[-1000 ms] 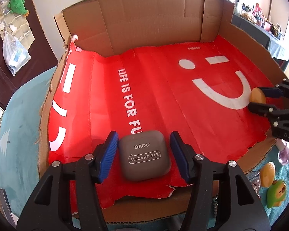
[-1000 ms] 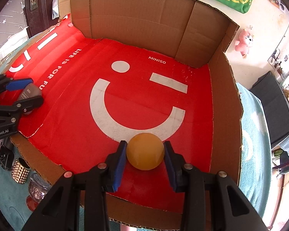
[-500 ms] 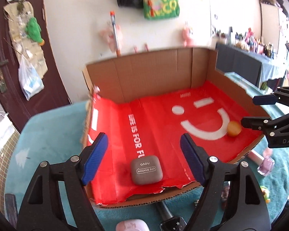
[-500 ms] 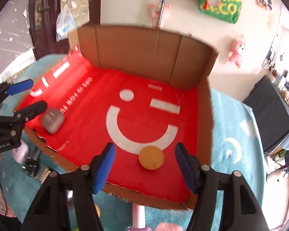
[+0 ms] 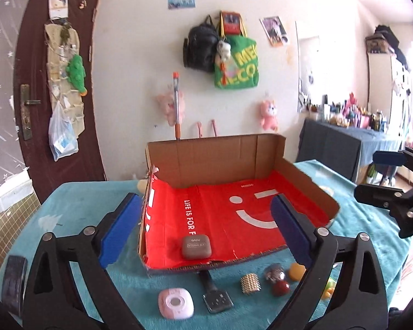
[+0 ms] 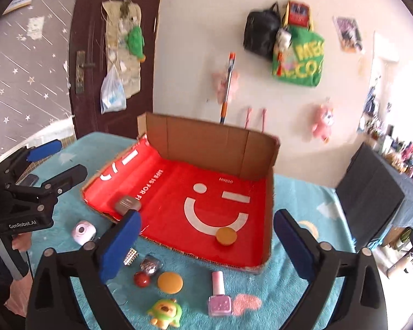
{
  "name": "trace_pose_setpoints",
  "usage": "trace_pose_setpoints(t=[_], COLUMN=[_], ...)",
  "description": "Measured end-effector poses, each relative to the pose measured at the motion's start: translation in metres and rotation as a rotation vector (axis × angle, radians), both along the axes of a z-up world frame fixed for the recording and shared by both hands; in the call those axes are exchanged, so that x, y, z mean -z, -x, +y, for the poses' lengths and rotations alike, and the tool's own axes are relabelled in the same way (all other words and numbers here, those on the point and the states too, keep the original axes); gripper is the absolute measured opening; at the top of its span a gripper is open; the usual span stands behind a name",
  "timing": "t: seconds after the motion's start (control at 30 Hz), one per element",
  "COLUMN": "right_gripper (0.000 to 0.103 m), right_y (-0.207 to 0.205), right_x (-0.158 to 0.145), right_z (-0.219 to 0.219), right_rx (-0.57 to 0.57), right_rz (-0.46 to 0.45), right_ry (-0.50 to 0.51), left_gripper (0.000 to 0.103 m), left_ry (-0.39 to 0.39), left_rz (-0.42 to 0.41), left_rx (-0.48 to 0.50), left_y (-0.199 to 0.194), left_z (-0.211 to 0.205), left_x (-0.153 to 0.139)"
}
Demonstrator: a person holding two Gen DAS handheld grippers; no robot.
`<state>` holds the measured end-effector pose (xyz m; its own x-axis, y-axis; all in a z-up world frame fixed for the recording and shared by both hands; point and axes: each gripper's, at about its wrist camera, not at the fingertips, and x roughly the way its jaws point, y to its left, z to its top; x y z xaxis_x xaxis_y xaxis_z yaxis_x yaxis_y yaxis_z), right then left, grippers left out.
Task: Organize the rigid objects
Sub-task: 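Withdraw both tools from the box back over the table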
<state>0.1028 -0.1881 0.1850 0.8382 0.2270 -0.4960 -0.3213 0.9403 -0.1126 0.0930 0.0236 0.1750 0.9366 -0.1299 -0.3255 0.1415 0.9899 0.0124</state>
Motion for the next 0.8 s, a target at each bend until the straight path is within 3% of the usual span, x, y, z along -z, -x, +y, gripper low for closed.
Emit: trace_pose_setpoints(t=[0.27,0.47,0.8], right_gripper=[0.103,0.103,0.103], right_y=[0.066,0.097,0.113], right_x=[0.02,0.056,0.13], right_z=[-0.01,-0.02,-0.031], right_rx=[0.054,0.116,0.193], right_rz=[-0.087,-0.12,-0.091], right_ry=[-0.08,-0.141,-0.192], left_gripper=[0.097,0.097,0.097], left_ry=[0.047,0.085,0.055], left_rz=[-0.038,0.028,0.083], left_rx=[-0.021,-0.033,-0.047], left_y=[0.05,0.067,0.081], left_z=[-0.002,-0.004,-0.016], left_x=[0.021,0.059,0.122])
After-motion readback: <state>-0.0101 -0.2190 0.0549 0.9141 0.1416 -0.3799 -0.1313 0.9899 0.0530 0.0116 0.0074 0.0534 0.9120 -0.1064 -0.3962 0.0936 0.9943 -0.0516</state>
